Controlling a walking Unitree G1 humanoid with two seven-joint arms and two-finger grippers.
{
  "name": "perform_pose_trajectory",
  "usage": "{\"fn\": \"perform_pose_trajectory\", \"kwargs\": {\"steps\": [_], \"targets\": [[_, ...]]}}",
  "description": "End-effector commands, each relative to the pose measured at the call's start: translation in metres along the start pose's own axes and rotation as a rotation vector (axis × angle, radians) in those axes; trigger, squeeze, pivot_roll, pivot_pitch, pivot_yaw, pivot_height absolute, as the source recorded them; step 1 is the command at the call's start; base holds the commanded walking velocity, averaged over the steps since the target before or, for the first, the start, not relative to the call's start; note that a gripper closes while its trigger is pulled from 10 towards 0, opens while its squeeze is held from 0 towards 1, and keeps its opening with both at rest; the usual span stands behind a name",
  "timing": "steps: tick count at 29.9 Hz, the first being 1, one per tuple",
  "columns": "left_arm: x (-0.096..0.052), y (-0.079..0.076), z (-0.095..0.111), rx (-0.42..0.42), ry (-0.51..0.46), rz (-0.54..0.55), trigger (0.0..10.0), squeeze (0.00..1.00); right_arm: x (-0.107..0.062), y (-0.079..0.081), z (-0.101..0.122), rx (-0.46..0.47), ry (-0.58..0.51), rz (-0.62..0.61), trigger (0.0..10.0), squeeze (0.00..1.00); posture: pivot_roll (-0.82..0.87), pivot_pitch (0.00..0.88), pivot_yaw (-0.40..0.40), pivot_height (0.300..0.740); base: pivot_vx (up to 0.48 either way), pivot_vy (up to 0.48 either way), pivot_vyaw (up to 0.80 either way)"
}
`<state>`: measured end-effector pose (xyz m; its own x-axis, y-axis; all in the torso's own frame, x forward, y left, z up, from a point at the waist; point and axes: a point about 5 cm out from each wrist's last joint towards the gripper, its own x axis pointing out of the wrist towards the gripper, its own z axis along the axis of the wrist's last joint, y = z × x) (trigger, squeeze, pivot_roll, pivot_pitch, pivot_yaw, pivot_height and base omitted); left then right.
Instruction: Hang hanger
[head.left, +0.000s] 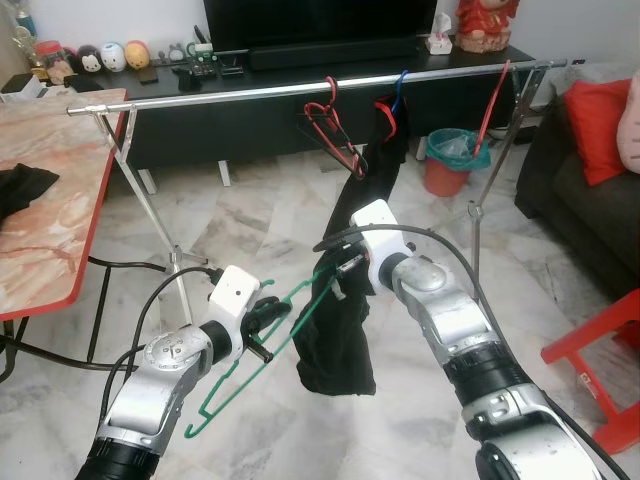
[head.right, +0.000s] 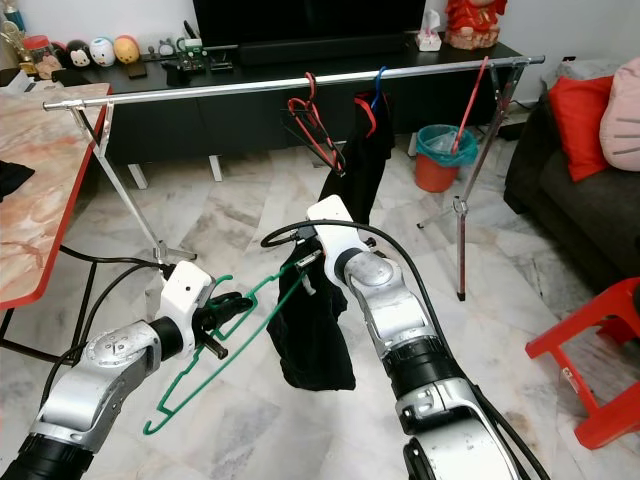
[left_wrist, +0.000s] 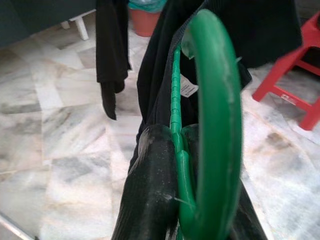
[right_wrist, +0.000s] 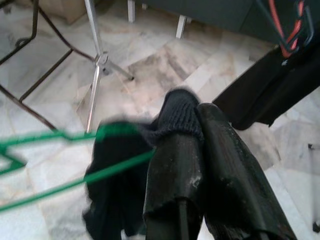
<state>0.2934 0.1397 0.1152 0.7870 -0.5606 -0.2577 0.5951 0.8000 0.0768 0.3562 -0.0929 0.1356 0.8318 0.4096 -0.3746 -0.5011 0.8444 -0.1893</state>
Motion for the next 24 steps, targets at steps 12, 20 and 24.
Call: {"fn": "perform_pose_trajectory", "kwargs": {"steps": [12,20,24], "targets": [[-0.007,-0.021,0.005,-0.023,-0.008,-0.229,10.0,0.0,-0.006,0.006,0.023,-0.069,-0.065,0.019,10.0,0.0,0.0,0.0,-0.019,0.728,0.0,0.0,0.0],[-0.012,-0.029,0.004,-0.031,0.003,-0.336,10.0,0.0,-0.005,0.015,0.032,-0.098,-0.108,0.074,10.0,0.0,0.0,0.0,-0.017,0.728,0.0,0.0,0.0],[-0.012,-0.028,0.004,-0.025,0.024,-0.323,10.0,0.0,-0.007,0.022,0.041,-0.11,-0.124,0.107,10.0,0.0,0.0,0.0,-0.015,0.728,0.0,0.0,0.0]]}}
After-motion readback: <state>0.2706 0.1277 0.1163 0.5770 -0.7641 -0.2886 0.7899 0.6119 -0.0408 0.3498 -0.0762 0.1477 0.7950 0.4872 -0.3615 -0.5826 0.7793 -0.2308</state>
